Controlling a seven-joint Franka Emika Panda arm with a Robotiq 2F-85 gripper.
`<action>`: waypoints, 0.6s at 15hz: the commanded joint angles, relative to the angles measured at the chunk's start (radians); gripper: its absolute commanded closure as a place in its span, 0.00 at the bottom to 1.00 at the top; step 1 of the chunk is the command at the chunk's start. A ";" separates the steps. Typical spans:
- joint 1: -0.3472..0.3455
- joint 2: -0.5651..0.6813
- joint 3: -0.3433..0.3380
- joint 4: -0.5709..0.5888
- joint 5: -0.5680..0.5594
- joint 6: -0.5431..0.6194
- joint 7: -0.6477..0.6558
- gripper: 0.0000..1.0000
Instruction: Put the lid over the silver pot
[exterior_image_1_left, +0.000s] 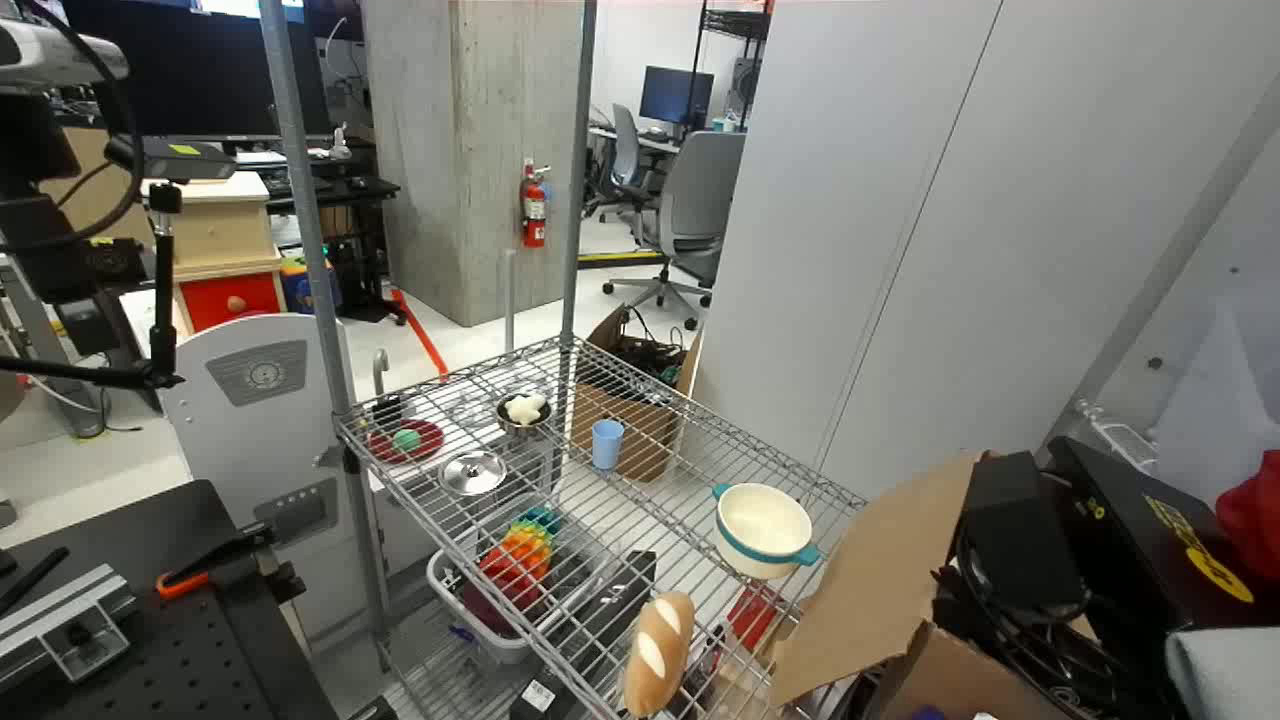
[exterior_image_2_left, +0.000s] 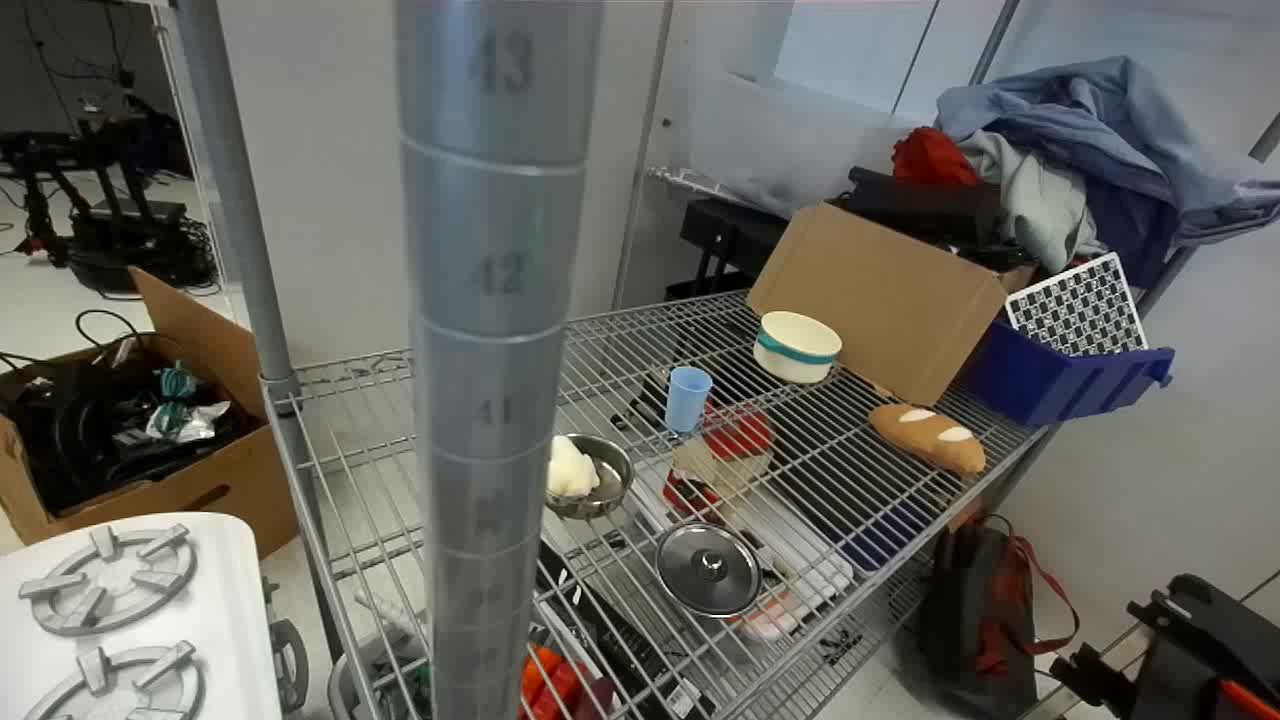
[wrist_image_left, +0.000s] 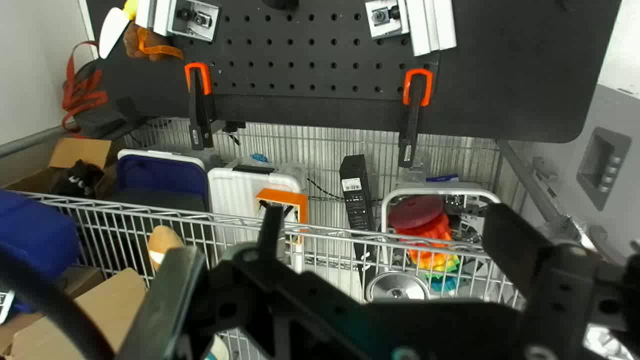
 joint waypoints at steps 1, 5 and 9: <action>0.017 0.005 -0.016 0.001 -0.014 -0.001 0.011 0.00; 0.017 0.005 -0.016 0.001 -0.014 -0.001 0.011 0.00; -0.077 0.189 -0.033 0.035 -0.108 0.162 -0.018 0.00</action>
